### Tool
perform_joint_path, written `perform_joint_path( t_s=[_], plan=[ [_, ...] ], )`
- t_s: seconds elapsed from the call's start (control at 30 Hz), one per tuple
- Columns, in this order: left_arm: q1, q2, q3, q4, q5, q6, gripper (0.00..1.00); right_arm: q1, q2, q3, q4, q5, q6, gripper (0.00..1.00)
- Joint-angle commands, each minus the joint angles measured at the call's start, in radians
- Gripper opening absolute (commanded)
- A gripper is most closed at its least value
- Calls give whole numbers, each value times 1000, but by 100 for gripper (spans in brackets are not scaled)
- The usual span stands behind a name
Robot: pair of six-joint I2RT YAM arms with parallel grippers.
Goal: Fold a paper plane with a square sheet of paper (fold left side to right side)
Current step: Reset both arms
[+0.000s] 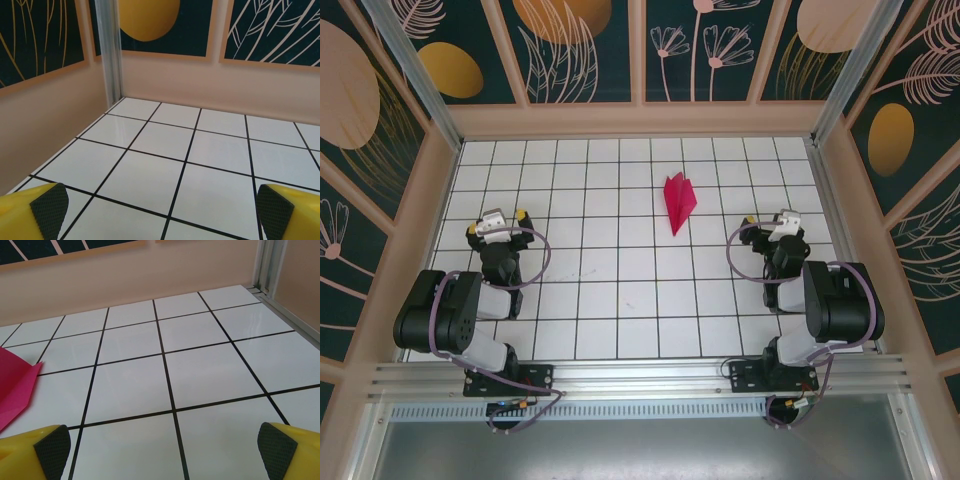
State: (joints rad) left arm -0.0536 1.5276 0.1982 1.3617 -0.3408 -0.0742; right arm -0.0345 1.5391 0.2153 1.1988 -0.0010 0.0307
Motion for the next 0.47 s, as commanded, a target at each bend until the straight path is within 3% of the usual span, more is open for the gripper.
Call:
perform_joint_path(
  t_s=[0.0, 0.43],
  plan=[
    [8, 0, 10, -22, -2, -35, 98, 8, 2, 15, 51, 2, -20, 99],
    [8, -3, 7, -16, -2, -32, 98, 2, 3, 17, 47, -12, -18, 99]
  ],
)
